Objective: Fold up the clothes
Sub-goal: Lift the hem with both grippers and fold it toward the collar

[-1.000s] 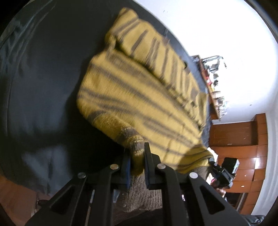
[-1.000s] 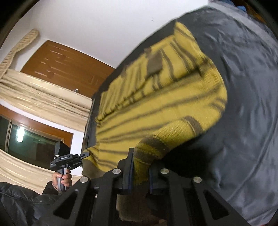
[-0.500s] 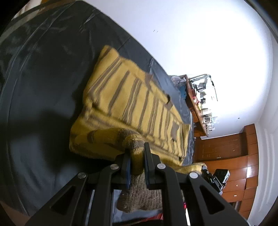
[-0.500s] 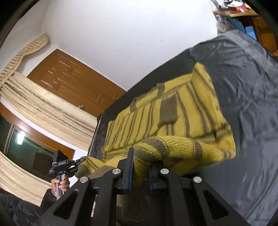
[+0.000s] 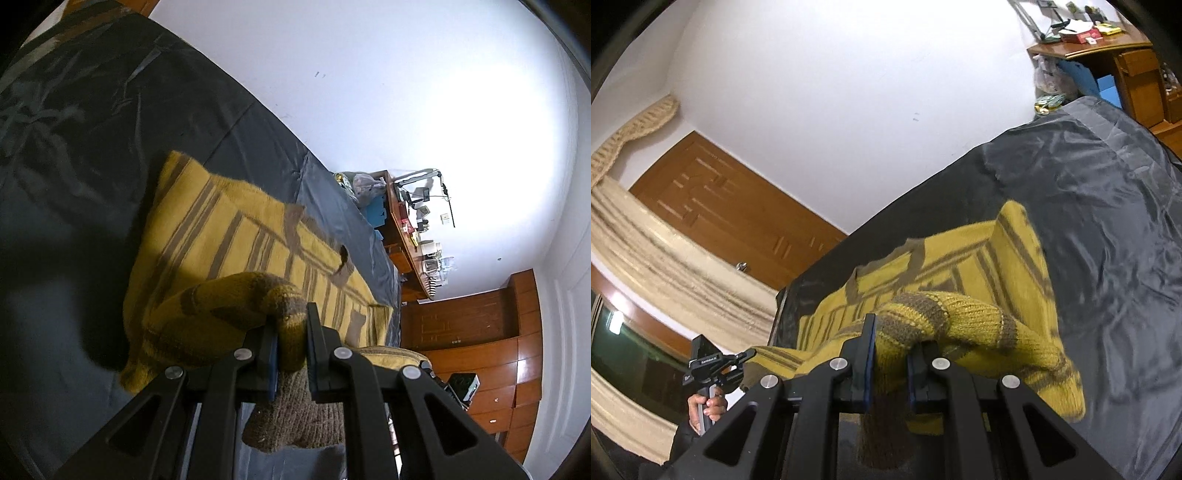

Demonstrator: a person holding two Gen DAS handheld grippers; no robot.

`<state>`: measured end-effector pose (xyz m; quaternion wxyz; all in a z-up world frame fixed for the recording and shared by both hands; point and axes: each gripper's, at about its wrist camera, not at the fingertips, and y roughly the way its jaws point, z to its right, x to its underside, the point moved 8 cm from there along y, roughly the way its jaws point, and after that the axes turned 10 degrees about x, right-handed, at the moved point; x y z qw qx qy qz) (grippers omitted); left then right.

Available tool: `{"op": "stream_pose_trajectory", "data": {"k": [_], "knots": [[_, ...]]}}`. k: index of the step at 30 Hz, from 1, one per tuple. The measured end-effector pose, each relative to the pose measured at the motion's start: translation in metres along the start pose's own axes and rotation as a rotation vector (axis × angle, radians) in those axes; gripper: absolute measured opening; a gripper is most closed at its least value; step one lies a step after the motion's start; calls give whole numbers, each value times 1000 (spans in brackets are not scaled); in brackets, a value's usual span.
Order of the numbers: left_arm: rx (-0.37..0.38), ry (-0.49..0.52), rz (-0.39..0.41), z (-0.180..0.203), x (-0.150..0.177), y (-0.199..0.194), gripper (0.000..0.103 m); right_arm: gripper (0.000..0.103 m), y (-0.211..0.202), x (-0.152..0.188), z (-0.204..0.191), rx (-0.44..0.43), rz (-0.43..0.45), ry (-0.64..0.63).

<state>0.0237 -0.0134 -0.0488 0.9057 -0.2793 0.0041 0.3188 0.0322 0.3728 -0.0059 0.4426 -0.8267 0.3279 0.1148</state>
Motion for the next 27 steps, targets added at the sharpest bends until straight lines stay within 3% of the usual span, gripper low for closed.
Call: {"op": "stream_pose_trajectory", "data": {"k": [11, 18, 21, 22, 23, 25, 27], "knots": [[-44, -83, -45, -42, -32, 50, 14, 14, 57, -19, 38, 99, -39, 106], [-74, -141, -81, -71, -34, 77, 18, 15, 90, -19, 59, 157, -88, 149], [-79, -130, -90, -72, -35, 82, 23, 26, 98, -18, 57, 172, -99, 117], [-78, -129, -92, -73, -35, 84, 24, 38, 100, -17, 56, 169, -102, 106], [-77, -129, -94, -73, -35, 86, 25, 56, 101, -17, 53, 158, -104, 97], [-74, -135, -93, -75, -35, 88, 26, 65, 104, -16, 47, 142, -106, 81], [-65, -141, -89, -75, -35, 88, 31, 65, 105, -15, 42, 141, -116, 65]]}}
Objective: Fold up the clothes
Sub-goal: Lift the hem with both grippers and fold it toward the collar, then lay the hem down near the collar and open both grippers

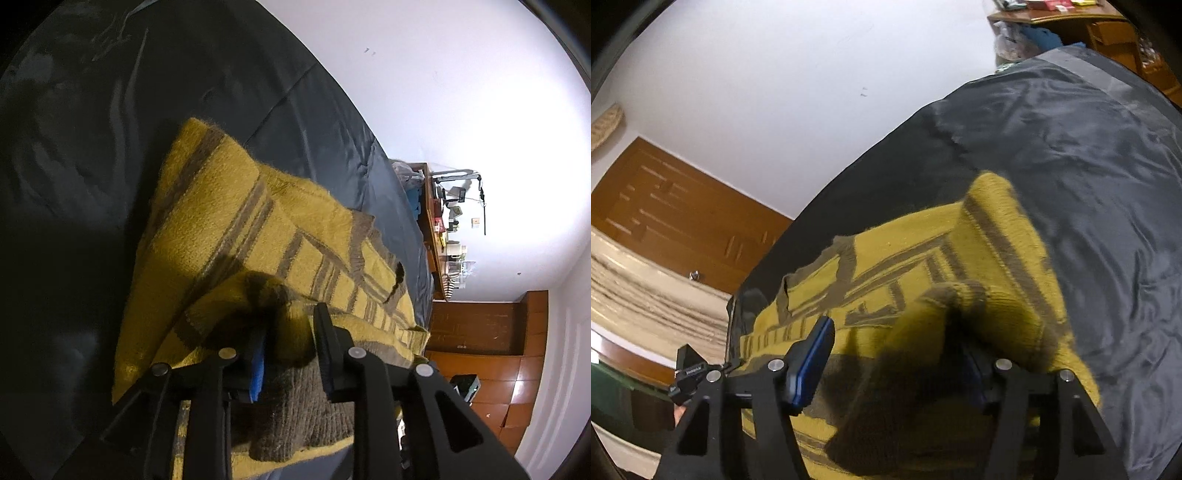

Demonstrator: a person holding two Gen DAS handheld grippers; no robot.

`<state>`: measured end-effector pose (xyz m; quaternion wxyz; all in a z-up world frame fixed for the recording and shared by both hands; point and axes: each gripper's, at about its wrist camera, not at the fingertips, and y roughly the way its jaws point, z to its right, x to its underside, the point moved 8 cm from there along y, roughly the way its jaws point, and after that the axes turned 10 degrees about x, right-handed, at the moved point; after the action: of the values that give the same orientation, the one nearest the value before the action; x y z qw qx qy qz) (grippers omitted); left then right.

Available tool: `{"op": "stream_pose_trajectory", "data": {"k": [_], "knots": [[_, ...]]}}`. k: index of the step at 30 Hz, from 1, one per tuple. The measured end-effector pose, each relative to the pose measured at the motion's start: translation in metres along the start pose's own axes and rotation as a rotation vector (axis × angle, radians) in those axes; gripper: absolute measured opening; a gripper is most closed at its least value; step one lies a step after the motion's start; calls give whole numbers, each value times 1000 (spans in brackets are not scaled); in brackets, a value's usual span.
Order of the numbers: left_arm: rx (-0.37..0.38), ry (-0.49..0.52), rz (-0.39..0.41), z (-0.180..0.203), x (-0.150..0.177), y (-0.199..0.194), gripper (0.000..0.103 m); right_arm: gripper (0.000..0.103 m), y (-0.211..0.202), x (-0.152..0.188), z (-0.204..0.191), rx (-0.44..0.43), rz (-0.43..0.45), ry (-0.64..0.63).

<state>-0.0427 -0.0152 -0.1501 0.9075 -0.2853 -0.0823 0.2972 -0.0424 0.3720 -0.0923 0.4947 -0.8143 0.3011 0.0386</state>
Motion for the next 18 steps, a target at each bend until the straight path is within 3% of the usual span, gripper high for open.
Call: {"op": "stream_pose_trajectory", "data": {"k": [1, 3, 5, 8, 14, 18], "knots": [[9, 4, 2, 1, 1, -1, 33, 65, 0, 1, -2, -10, -7, -2], [27, 33, 18, 7, 2, -5, 52, 65, -1, 3, -4, -25, -16, -1], [59, 82, 49, 19, 5, -13, 63, 65, -6, 4, -4, -30, -13, 5], [92, 128, 80, 33, 6, -23, 73, 65, -12, 6, -4, -51, -16, 2], [51, 171, 22, 44, 13, -11, 76, 65, -1, 7, -12, -73, -78, -12], [-4, 181, 36, 40, 3, 0, 76, 65, 0, -8, -23, -145, -48, 23]]}}
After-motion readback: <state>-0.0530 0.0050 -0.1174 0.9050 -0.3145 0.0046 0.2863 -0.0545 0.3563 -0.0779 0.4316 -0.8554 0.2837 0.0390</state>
